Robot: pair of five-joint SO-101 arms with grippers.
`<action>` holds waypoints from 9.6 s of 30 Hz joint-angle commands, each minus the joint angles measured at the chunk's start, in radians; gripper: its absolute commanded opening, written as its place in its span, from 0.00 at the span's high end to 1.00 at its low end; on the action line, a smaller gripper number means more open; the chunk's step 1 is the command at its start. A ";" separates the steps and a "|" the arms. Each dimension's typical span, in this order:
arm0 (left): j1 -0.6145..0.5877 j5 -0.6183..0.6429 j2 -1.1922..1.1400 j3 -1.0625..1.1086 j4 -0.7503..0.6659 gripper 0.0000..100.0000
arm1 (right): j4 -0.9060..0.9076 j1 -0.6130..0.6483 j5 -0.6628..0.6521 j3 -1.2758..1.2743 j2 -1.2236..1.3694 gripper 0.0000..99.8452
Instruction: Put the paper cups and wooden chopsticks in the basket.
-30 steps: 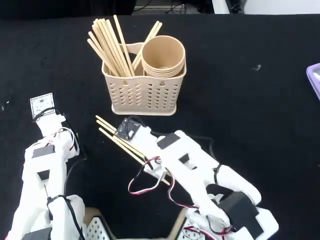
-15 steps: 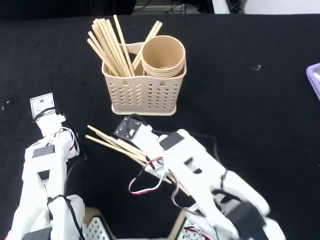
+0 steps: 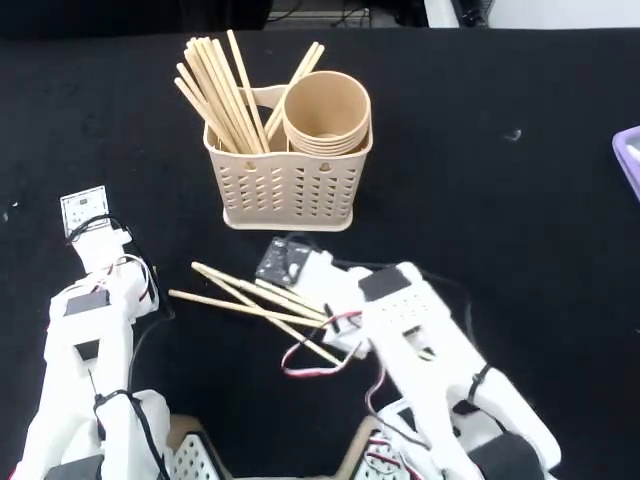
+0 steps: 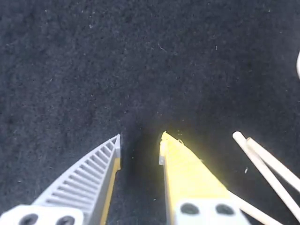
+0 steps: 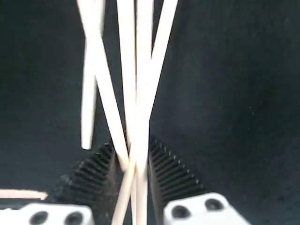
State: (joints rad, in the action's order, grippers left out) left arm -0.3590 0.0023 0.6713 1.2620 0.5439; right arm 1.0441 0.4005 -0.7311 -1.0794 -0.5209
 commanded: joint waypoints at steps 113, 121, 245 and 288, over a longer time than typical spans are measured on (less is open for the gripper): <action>0.013 0.005 -0.002 -0.007 -0.015 0.86 | -0.071 -0.157 0.009 0.159 0.048 0.99; 0.013 0.005 0.000 -0.005 -0.015 0.86 | -0.049 -0.109 0.009 0.090 -0.025 0.98; 0.008 0.005 0.006 -0.002 -0.015 0.86 | -0.324 0.152 0.270 0.051 0.147 0.99; 0.012 0.005 0.003 -0.001 -0.015 0.86 | -0.284 -0.091 0.009 0.047 0.165 0.99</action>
State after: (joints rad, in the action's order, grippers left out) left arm -0.3590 0.0023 0.6713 1.2681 0.5439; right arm 0.7526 0.3237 -0.7066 -0.9828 -0.2386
